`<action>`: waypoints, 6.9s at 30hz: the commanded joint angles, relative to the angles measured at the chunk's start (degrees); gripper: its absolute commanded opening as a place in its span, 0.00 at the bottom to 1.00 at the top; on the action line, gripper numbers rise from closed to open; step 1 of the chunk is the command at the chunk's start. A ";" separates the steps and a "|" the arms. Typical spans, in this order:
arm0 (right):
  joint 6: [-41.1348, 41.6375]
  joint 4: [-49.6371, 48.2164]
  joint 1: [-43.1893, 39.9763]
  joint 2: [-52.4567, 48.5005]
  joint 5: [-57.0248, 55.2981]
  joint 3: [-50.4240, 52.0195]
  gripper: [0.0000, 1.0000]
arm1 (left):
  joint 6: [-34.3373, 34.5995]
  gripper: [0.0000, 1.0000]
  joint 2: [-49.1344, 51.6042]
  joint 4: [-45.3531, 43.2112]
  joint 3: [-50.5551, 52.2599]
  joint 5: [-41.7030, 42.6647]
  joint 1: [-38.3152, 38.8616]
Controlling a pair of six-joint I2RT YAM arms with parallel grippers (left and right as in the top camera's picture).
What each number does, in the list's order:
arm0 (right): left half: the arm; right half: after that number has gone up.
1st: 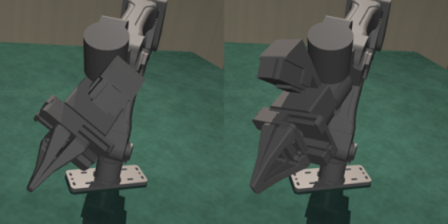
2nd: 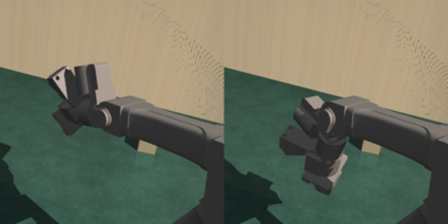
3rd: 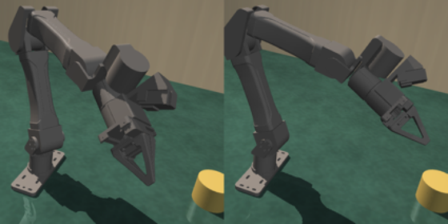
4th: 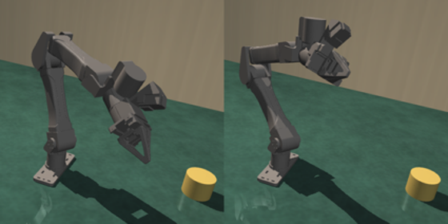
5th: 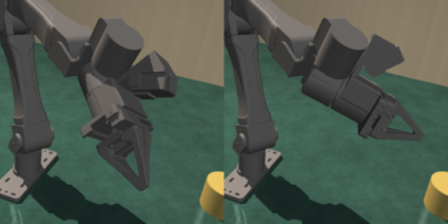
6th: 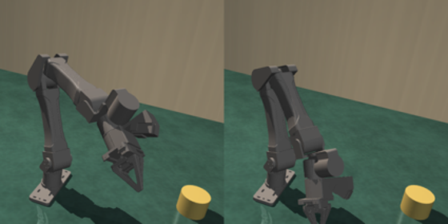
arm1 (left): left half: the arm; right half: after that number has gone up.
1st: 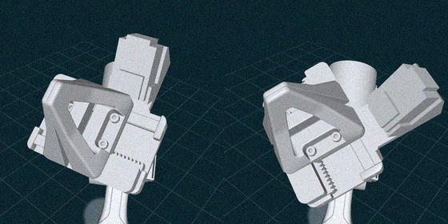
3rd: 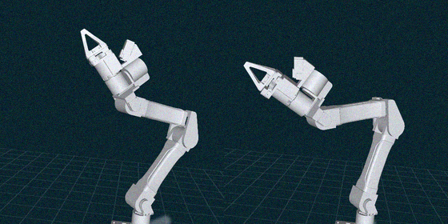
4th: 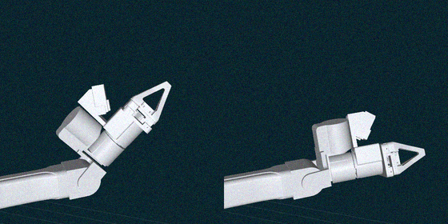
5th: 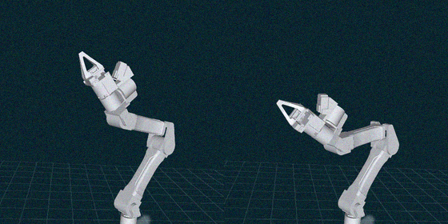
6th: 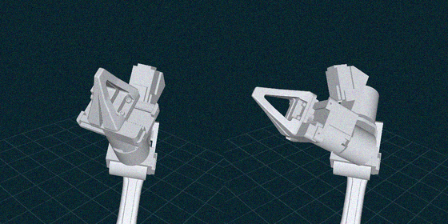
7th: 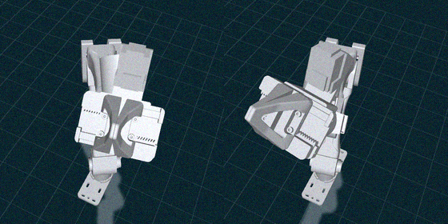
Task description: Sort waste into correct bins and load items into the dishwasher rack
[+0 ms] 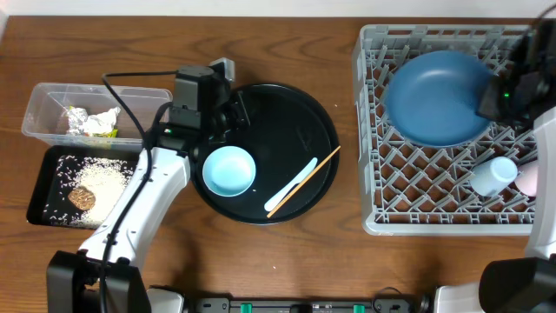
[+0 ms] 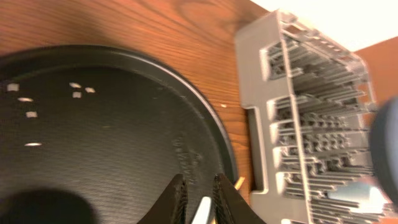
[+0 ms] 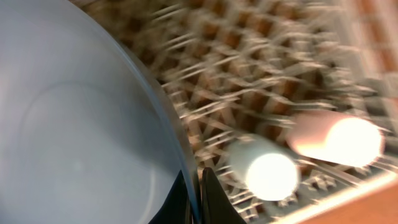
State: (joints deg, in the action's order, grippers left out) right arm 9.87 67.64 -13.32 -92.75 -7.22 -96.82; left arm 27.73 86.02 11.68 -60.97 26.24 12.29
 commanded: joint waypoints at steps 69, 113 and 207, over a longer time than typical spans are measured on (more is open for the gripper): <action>-59.25 -58.84 1.38 -19.15 -50.47 9.05 0.01 | -0.44 0.98 -0.96 0.94 0.63 -1.31 -1.88; -17.73 -17.62 13.09 -2.01 -9.40 -7.89 0.82 | -0.44 0.98 -0.98 0.94 0.63 -1.31 -1.88; -16.17 22.82 -2.36 -3.26 38.73 4.96 0.01 | -0.44 0.98 -0.98 1.81 0.63 -0.07 -1.88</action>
State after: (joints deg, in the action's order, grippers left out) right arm -5.26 90.72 -15.99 -96.05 31.27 -93.23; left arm 28.08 86.02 12.75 -60.88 25.32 10.66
